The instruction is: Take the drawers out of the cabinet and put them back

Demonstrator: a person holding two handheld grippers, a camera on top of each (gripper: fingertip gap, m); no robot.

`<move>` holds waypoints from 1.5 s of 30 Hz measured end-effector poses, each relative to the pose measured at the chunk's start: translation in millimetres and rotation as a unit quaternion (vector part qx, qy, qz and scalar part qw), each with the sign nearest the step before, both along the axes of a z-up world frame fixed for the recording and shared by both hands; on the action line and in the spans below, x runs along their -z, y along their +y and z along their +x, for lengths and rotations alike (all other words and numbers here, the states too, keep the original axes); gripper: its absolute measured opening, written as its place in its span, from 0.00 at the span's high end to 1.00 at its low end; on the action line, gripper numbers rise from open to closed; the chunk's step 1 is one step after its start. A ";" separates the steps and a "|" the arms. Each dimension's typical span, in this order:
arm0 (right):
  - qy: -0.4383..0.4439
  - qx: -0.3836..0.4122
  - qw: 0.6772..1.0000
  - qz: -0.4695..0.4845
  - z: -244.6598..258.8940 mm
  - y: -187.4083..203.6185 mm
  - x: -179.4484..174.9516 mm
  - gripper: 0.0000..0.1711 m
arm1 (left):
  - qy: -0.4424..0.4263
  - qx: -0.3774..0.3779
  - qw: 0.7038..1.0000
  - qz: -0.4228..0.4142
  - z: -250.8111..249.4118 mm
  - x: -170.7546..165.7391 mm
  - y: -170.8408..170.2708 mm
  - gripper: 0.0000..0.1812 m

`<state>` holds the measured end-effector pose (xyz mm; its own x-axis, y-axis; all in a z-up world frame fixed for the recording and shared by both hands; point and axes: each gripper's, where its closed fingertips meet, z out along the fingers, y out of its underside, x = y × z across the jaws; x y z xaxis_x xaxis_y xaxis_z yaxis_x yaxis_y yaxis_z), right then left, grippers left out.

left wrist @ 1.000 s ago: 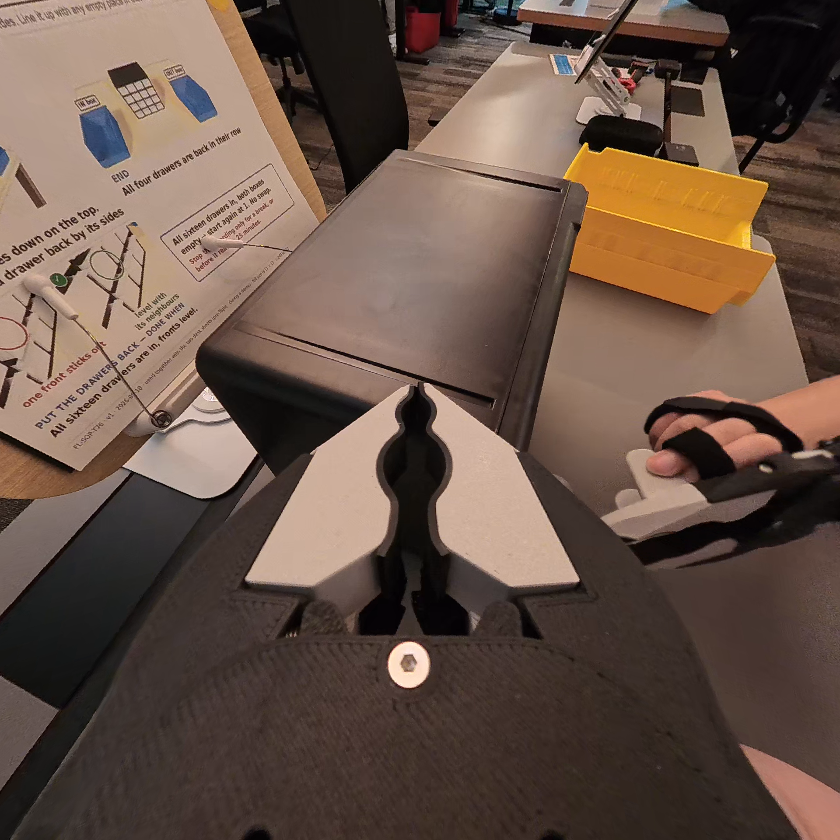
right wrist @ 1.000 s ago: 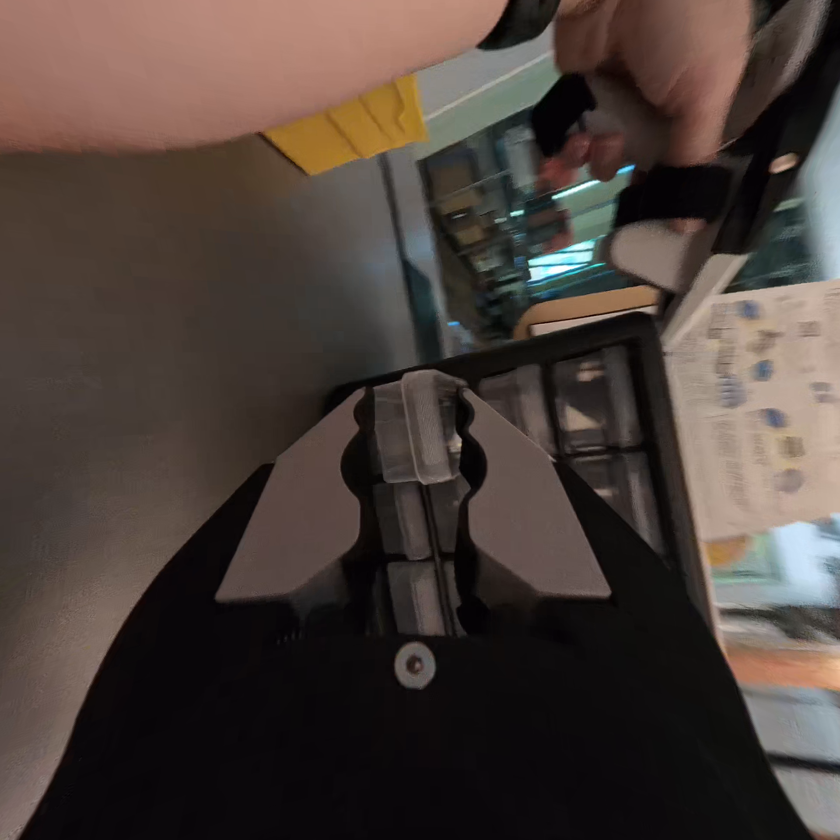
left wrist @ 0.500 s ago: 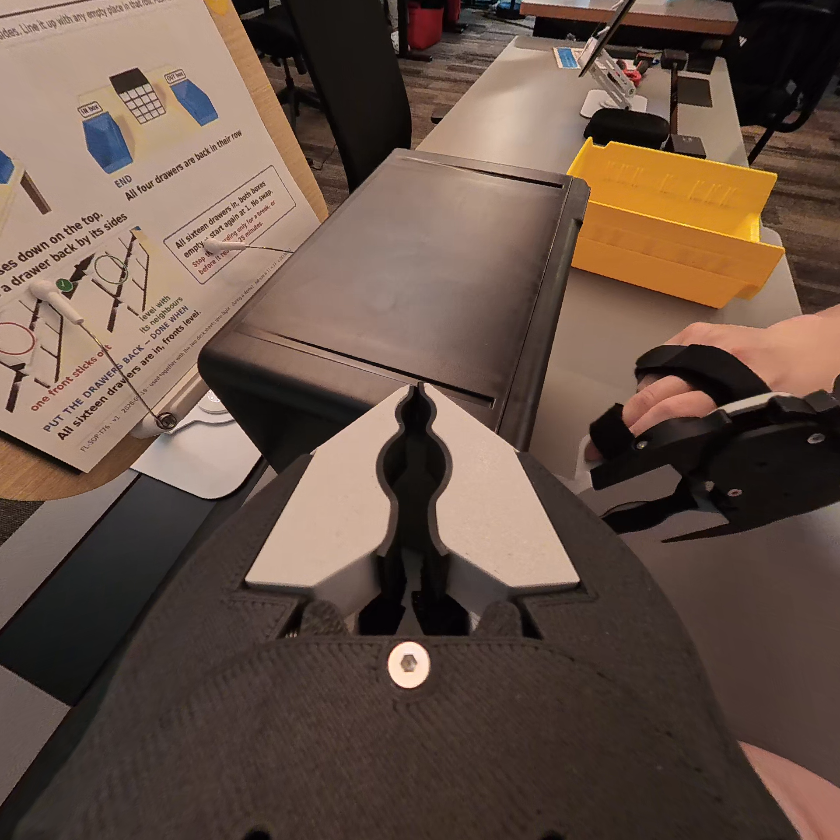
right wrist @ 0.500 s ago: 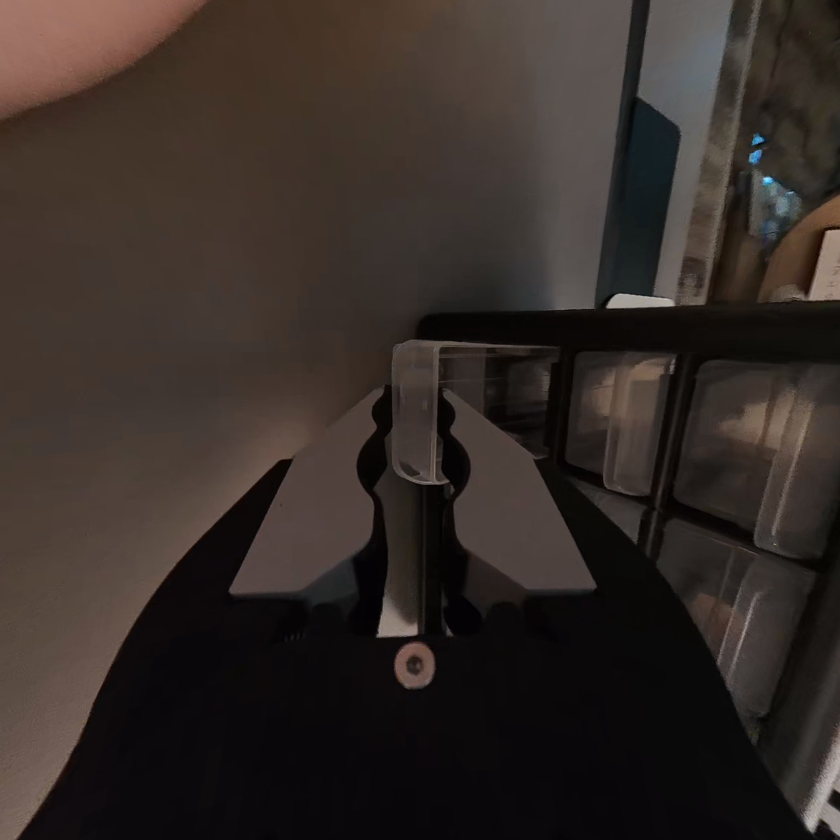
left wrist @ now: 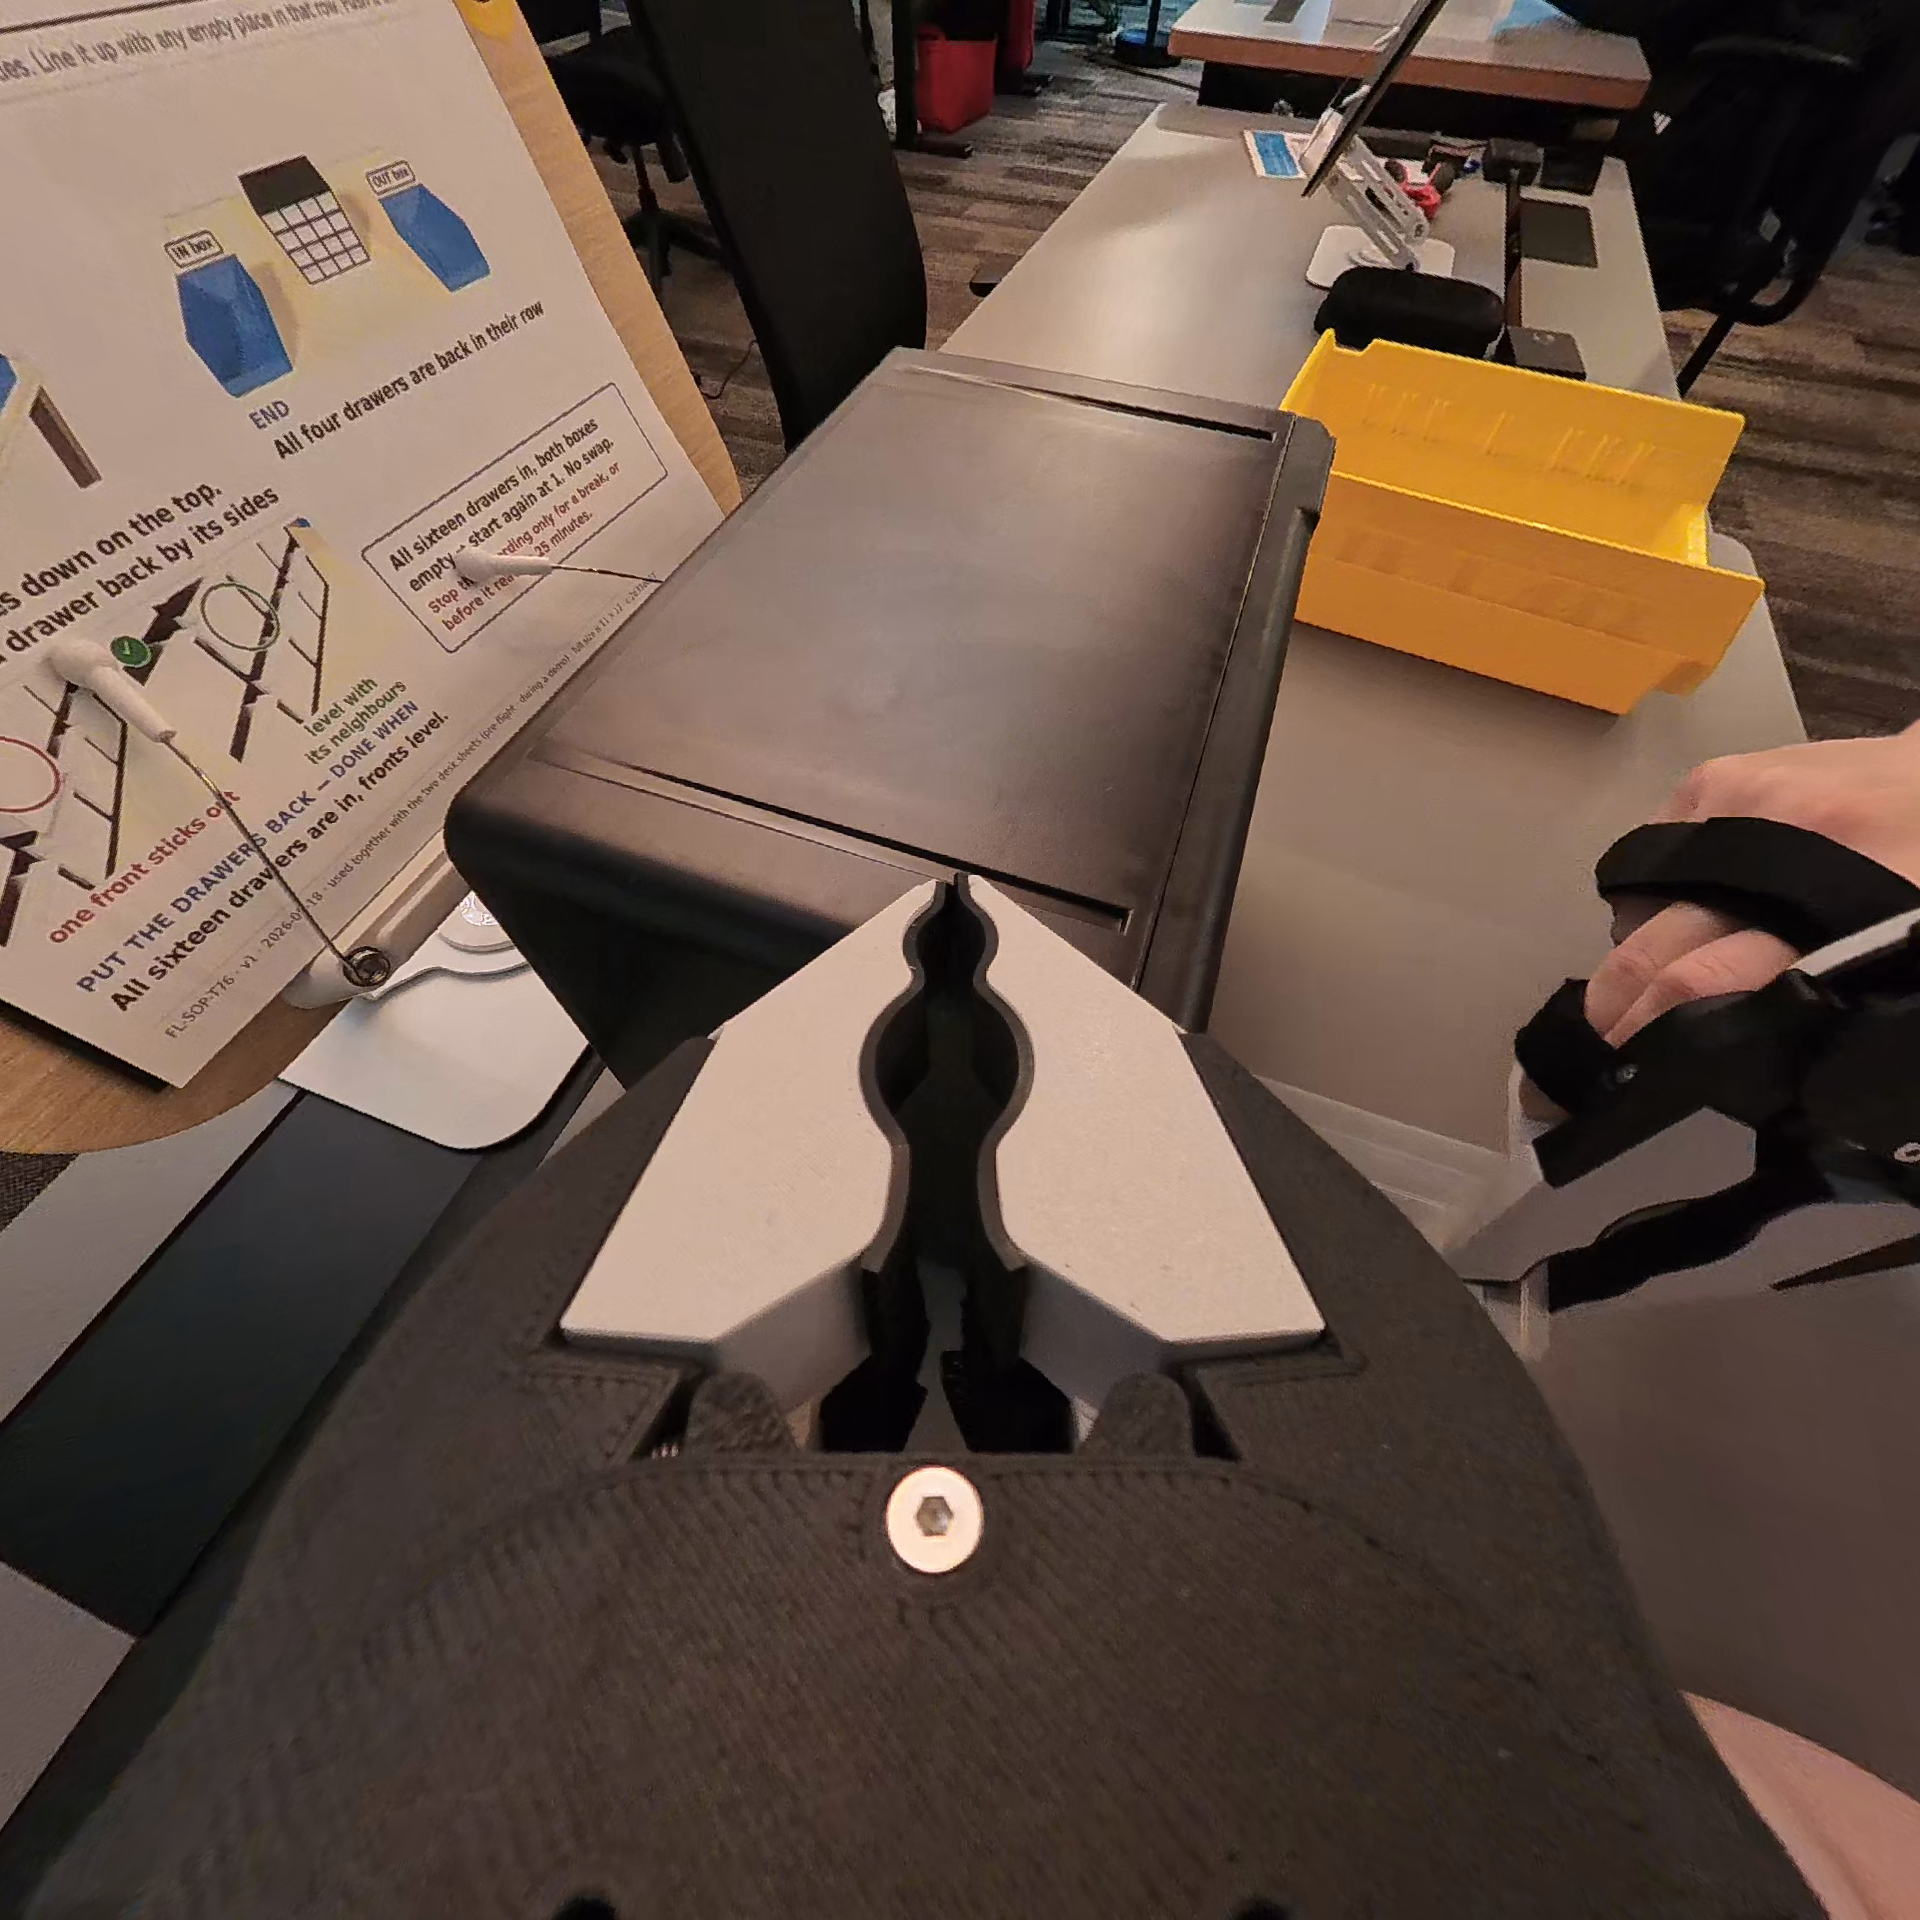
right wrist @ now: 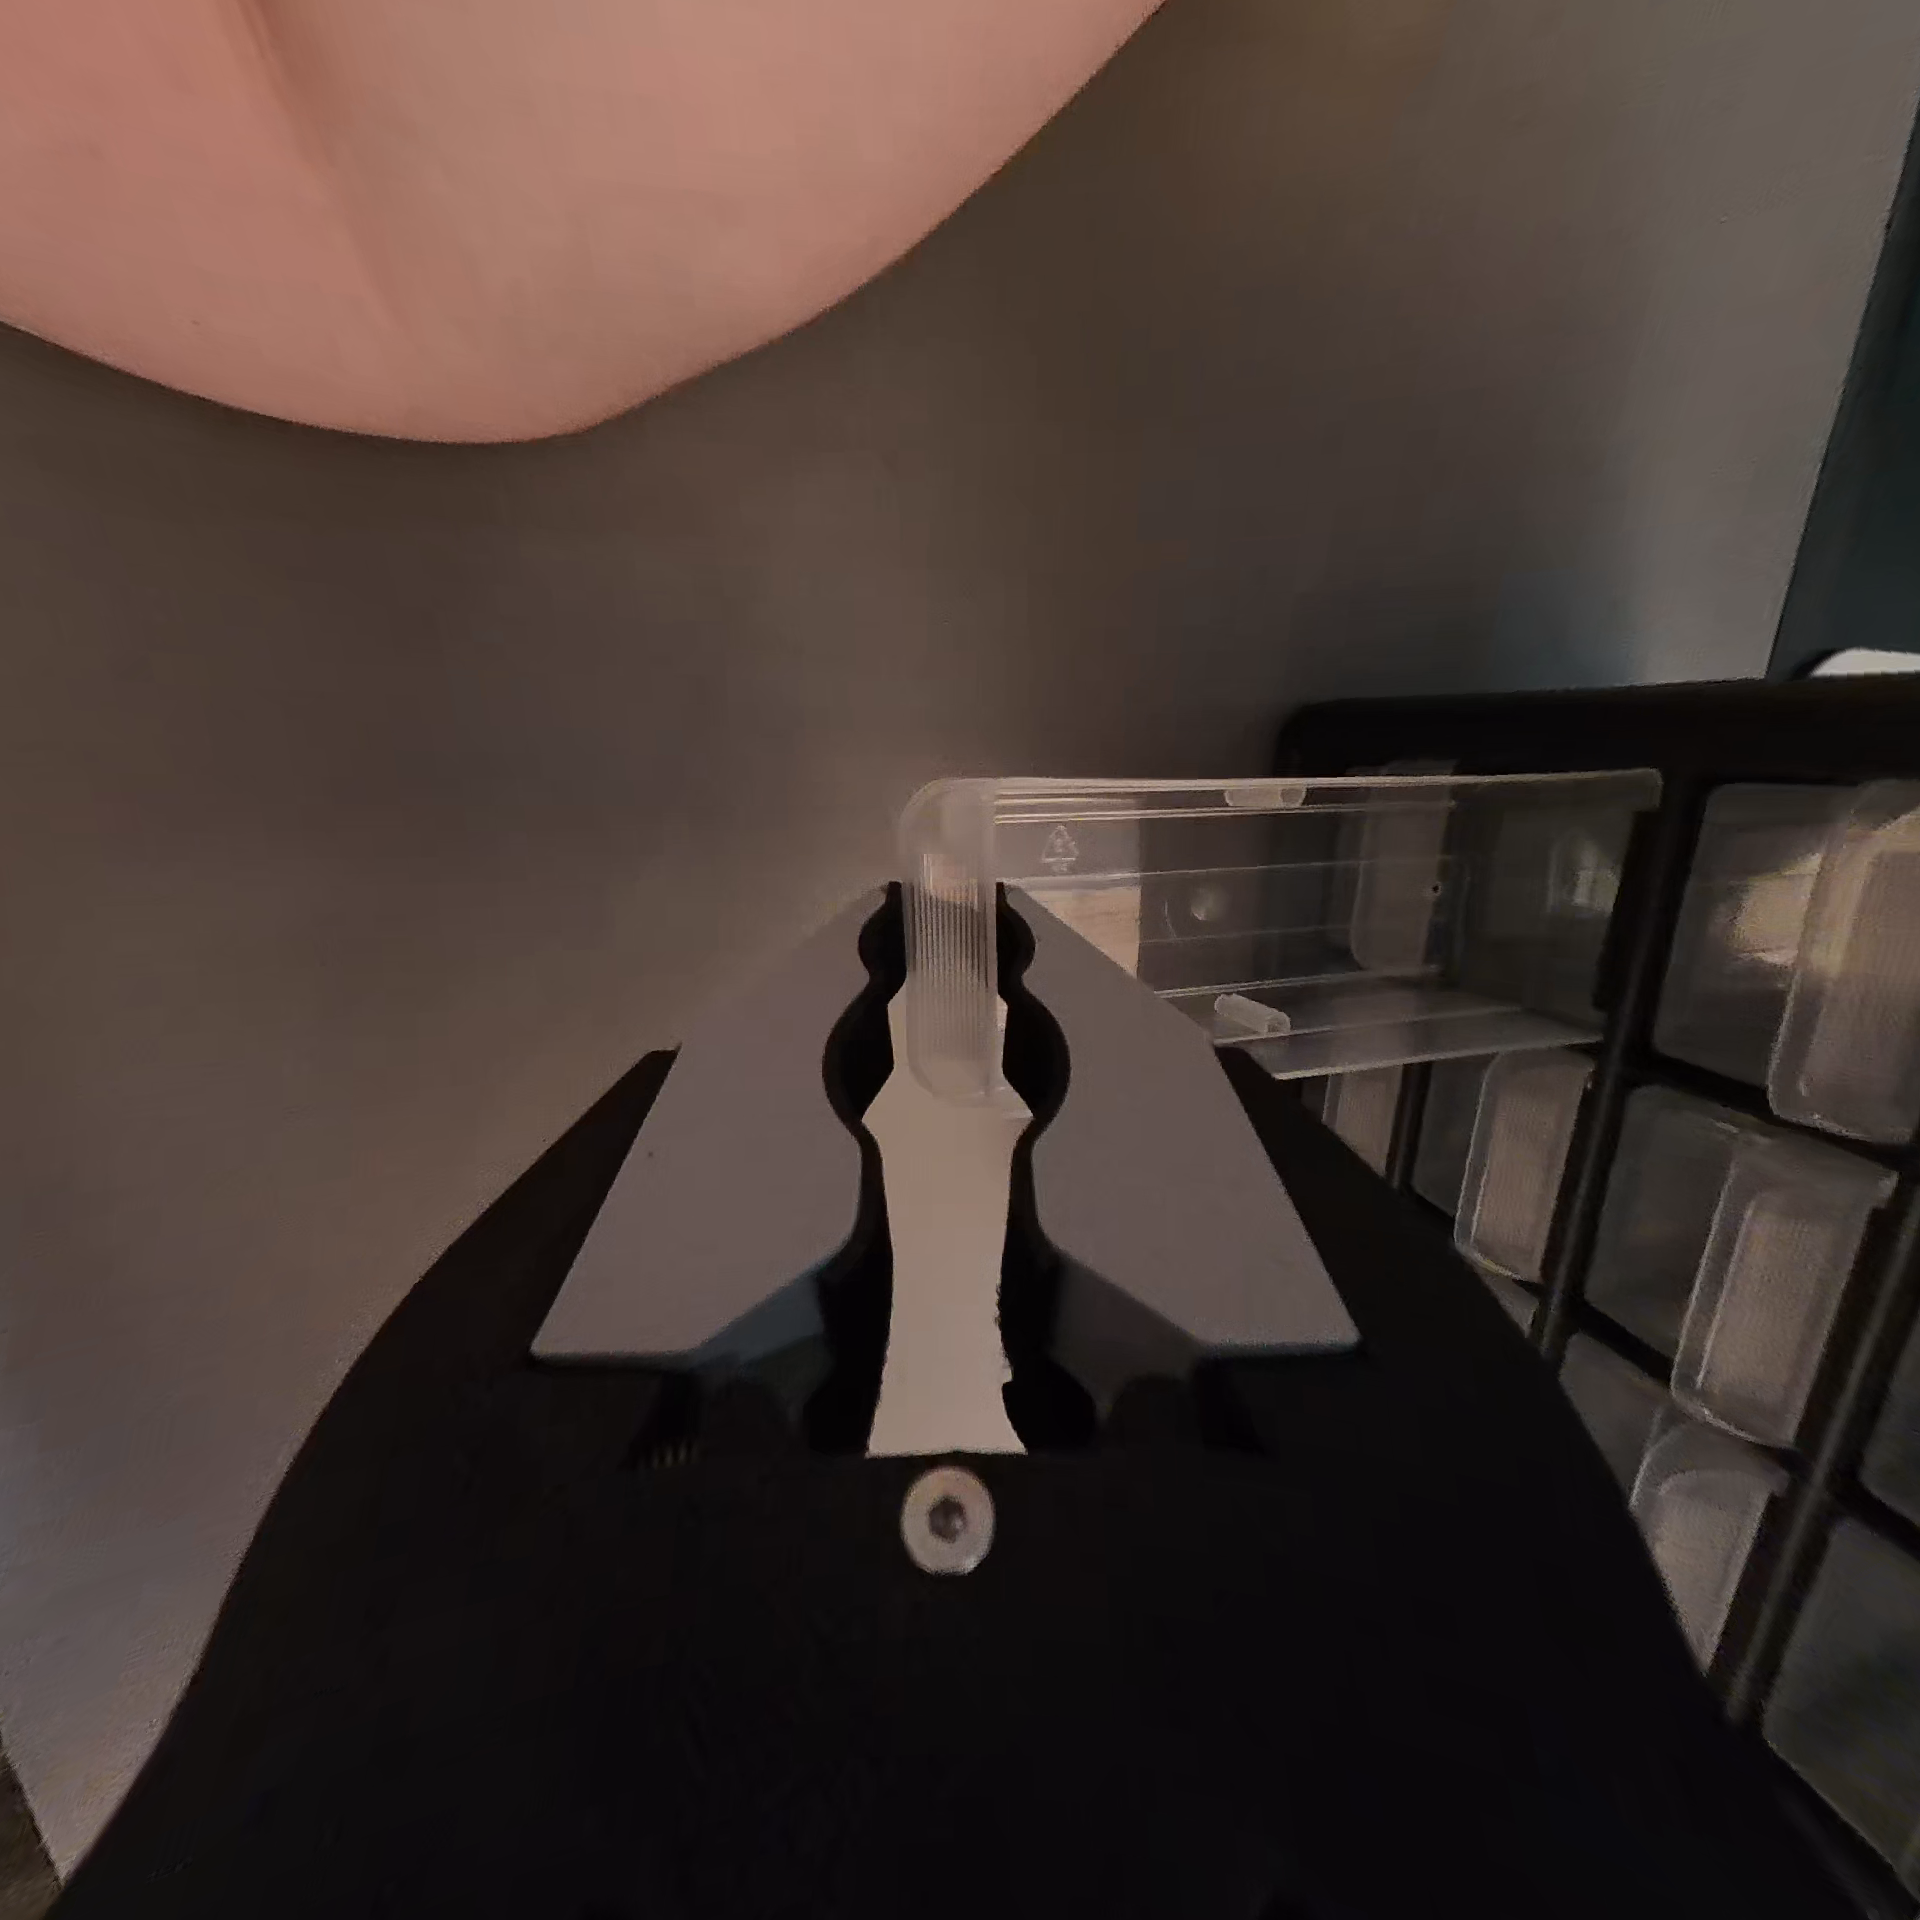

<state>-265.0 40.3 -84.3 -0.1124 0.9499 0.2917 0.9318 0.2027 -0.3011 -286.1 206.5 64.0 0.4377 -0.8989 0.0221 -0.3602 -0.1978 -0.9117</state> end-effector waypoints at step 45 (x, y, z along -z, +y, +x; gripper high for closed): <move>0.005 0.099 0.993 -0.071 272.1 -44.1 58.8 0.84 | -0.004 0.001 1.000 -0.003 0.4 -0.1 -0.9 1.00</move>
